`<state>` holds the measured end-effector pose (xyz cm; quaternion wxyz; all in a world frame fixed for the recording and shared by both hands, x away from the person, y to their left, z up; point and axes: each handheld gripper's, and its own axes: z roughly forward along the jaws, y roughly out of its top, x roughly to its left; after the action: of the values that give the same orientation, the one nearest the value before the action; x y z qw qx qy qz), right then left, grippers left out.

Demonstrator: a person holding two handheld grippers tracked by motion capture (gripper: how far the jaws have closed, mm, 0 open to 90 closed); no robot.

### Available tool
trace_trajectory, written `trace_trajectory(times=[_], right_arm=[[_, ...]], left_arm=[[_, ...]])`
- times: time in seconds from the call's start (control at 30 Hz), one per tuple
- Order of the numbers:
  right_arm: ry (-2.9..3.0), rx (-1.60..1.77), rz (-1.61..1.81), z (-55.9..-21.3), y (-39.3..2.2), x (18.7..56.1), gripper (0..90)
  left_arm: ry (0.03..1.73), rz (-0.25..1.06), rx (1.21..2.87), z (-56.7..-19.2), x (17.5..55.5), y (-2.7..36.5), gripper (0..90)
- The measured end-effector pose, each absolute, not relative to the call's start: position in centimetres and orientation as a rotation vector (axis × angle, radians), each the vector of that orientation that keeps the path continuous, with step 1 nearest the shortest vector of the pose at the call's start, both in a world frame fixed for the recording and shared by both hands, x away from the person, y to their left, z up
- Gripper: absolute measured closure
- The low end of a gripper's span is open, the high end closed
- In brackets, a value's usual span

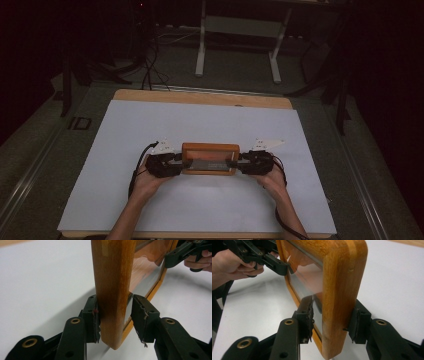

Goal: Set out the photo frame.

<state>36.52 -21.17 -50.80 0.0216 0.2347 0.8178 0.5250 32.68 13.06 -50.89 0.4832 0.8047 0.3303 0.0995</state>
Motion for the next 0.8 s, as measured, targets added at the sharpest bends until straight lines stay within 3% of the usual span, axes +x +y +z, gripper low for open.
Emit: trace_trajectory(times=[0.8], right_arm=[[2.585, 0.859, 1.650, -52.3, -20.4, 37.4, 59.9]], left_arm=[[0.900, 0.139, 1.947, -52.0, 33.6, 13.9, 58.4]])
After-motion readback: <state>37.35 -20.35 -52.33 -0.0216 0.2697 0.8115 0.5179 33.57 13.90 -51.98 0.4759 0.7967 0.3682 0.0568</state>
